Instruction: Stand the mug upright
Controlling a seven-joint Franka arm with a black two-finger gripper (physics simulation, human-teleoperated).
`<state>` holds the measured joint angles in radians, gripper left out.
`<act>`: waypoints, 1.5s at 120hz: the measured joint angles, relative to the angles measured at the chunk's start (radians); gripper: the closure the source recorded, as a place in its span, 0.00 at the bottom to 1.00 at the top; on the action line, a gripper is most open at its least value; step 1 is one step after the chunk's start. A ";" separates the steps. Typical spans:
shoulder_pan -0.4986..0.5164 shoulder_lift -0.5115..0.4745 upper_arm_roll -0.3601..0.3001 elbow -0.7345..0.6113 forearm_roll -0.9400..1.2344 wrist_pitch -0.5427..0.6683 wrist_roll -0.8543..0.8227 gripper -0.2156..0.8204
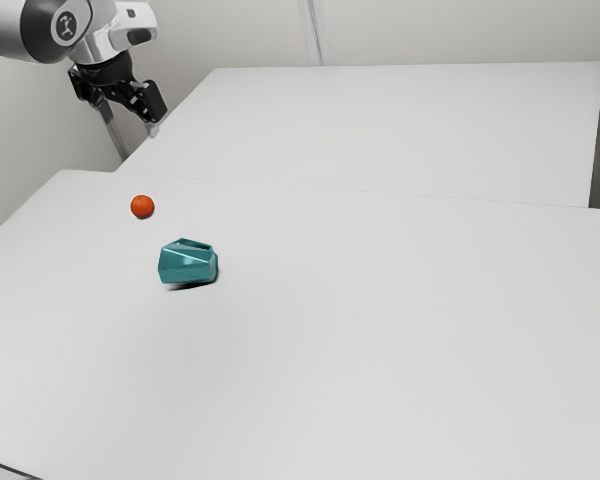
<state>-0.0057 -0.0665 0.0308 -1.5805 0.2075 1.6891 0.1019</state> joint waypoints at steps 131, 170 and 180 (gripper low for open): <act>0.354 0.427 0.064 -0.019 -0.628 0.067 0.045 0.21; 0.381 0.568 0.075 0.010 -0.766 0.093 0.080 0.21; 0.381 0.594 0.075 0.022 -0.789 0.103 0.092 0.21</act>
<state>0.3756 0.5275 0.1058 -1.5586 -0.5817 1.7922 0.1942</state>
